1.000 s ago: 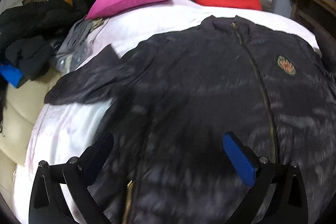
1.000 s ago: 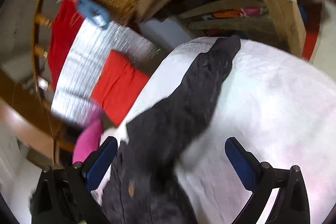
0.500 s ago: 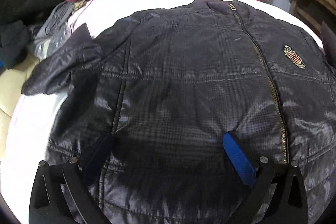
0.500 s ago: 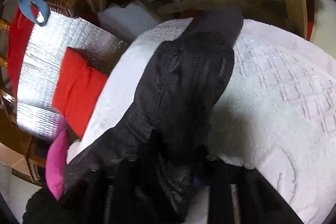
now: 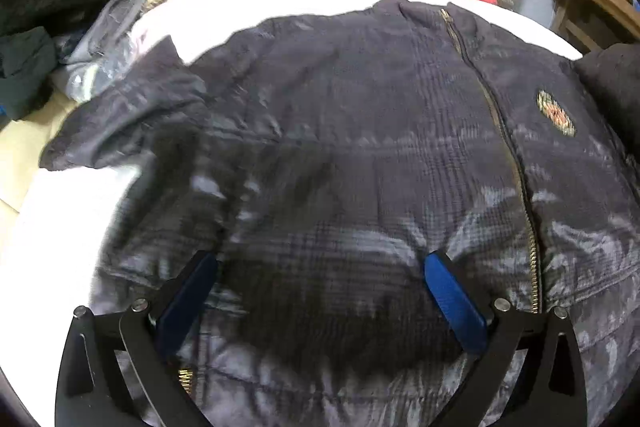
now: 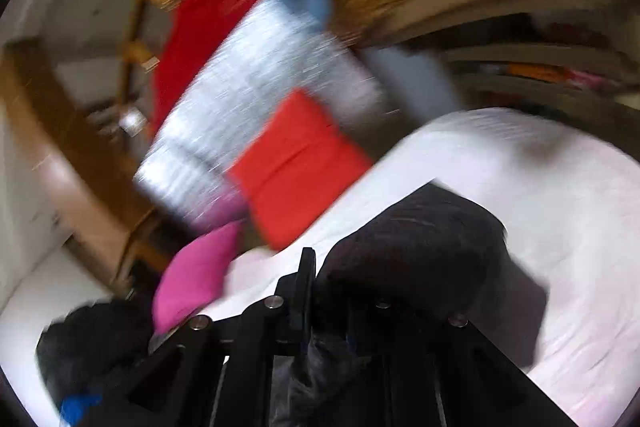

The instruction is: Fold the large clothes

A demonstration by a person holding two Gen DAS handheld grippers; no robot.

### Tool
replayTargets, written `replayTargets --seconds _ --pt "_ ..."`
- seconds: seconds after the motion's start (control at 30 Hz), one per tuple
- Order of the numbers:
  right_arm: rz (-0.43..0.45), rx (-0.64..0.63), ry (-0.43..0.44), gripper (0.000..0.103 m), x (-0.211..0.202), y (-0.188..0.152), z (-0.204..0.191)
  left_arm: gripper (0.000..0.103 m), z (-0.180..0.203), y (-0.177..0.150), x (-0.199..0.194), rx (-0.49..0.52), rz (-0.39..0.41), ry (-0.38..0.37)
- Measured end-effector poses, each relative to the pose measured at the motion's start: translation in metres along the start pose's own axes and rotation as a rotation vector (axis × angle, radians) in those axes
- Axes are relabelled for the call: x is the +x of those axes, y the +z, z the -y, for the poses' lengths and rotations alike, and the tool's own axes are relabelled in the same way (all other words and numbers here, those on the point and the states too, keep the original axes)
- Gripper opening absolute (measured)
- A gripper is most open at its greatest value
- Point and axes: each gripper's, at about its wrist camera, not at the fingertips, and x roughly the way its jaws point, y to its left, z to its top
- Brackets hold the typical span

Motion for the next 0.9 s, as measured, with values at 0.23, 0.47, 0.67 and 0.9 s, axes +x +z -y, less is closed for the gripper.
replayTargets --seconds 0.23,0.47,0.67,0.9 --pt "-0.222 -0.091 0.159 0.013 0.013 -0.106 -0.074 0.103 -0.021 -0.001 -0.070 -0.014 0.282 0.095" --pt "-0.467 -0.057 0.148 0.020 0.059 -0.197 -0.079 0.103 -0.049 -0.010 -0.090 -0.055 0.338 0.101" --pt "-0.497 0.114 0.184 0.097 0.062 -0.199 -0.056 0.103 -0.049 -0.007 -0.087 -0.075 0.357 0.055" --pt "-0.434 0.203 0.186 0.096 0.016 -0.164 -0.024 0.103 -0.008 -0.004 -0.090 0.006 0.399 -0.036"
